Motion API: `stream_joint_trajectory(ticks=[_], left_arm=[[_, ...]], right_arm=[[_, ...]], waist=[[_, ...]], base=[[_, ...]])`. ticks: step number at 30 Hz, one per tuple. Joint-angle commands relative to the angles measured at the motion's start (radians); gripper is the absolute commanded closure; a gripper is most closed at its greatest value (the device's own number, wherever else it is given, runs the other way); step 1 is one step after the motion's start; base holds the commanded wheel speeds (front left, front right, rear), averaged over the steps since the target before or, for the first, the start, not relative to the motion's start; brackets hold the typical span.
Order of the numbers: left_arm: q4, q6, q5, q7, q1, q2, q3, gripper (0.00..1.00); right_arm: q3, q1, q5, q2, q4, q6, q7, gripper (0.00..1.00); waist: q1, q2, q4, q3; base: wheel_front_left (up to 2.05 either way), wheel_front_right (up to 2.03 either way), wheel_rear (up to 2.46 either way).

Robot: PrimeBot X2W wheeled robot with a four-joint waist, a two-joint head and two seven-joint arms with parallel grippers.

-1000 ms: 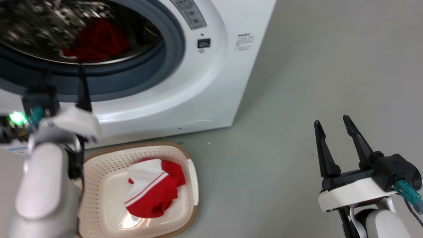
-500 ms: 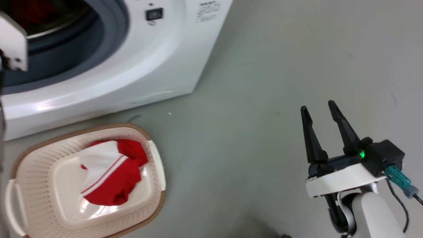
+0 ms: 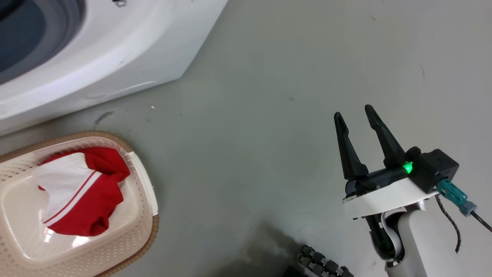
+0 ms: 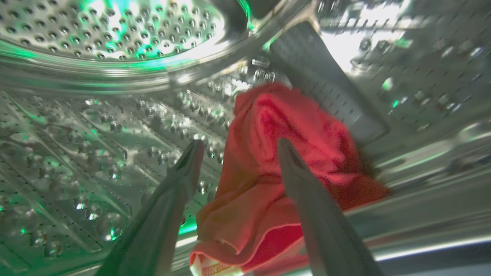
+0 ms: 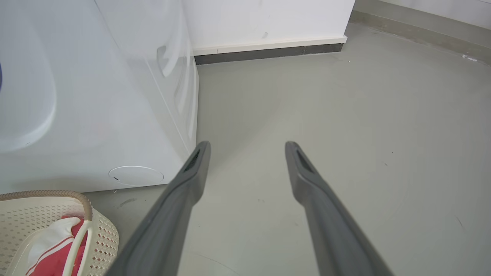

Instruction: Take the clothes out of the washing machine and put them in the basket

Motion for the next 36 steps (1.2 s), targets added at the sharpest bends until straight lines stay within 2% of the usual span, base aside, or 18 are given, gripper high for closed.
stream_joint_trajectory(ticks=[1,13,21,22,23,24,25,30,36], left_arm=[[0.001,0.000,-0.004,0.009,-0.010,0.010,-0.003,0.00],[-0.087,-0.001,-0.110,0.271,-0.022,0.152,-0.099,0.00],[-0.131,0.011,-0.156,0.405,0.023,0.195,-0.082,0.00],[-0.132,0.018,-0.163,0.423,0.034,0.197,-0.077,0.03],[-0.139,0.027,-0.169,0.435,0.043,0.197,-0.073,0.50],[-0.146,0.032,-0.173,0.449,0.054,0.199,-0.072,0.67],[-0.153,0.040,-0.180,0.460,0.061,0.200,-0.067,1.00],[-0.199,0.080,-0.188,0.462,0.093,0.212,-0.046,1.00],[-0.244,0.148,-0.165,0.309,0.119,0.216,-0.029,1.00]], right_arm=[[0.003,-0.013,0.004,0.001,-0.002,-0.001,-0.005,0.00],[0.036,-0.028,0.033,0.001,-0.012,-0.001,-0.006,0.00],[0.038,-0.032,0.041,0.001,-0.013,-0.001,-0.006,0.00],[0.038,-0.032,0.043,0.001,-0.014,-0.001,-0.006,0.00],[0.037,-0.033,0.044,0.001,-0.015,-0.001,-0.006,0.00],[0.037,-0.033,0.042,0.001,-0.015,-0.001,-0.006,0.00],[0.037,-0.033,0.042,0.001,-0.015,-0.001,-0.006,0.00],[0.031,-0.035,0.043,0.001,-0.012,-0.001,-0.006,0.00],[0.016,-0.035,0.031,0.001,-0.009,-0.001,-0.006,0.00]], waist=[[-0.0002,0.0000,-0.015,0.018],[-0.0002,0.0000,-0.048,0.076],[-0.0002,0.0000,-0.059,0.097],[-0.0002,0.0000,-0.060,0.098],[-0.0002,0.0000,-0.060,0.100],[-0.0002,0.0000,-0.061,0.100],[-0.0002,0.0000,-0.061,0.101],[-0.0002,0.0000,-0.060,0.096],[-0.0002,0.0000,-0.049,0.071]], base=[[0.00,0.00,0.00],[0.00,0.00,0.00],[0.00,0.00,0.00],[0.00,0.00,0.00],[0.00,0.00,0.00],[0.00,0.00,0.00],[0.00,0.00,0.00],[0.00,0.00,0.00],[0.00,0.00,0.00]])
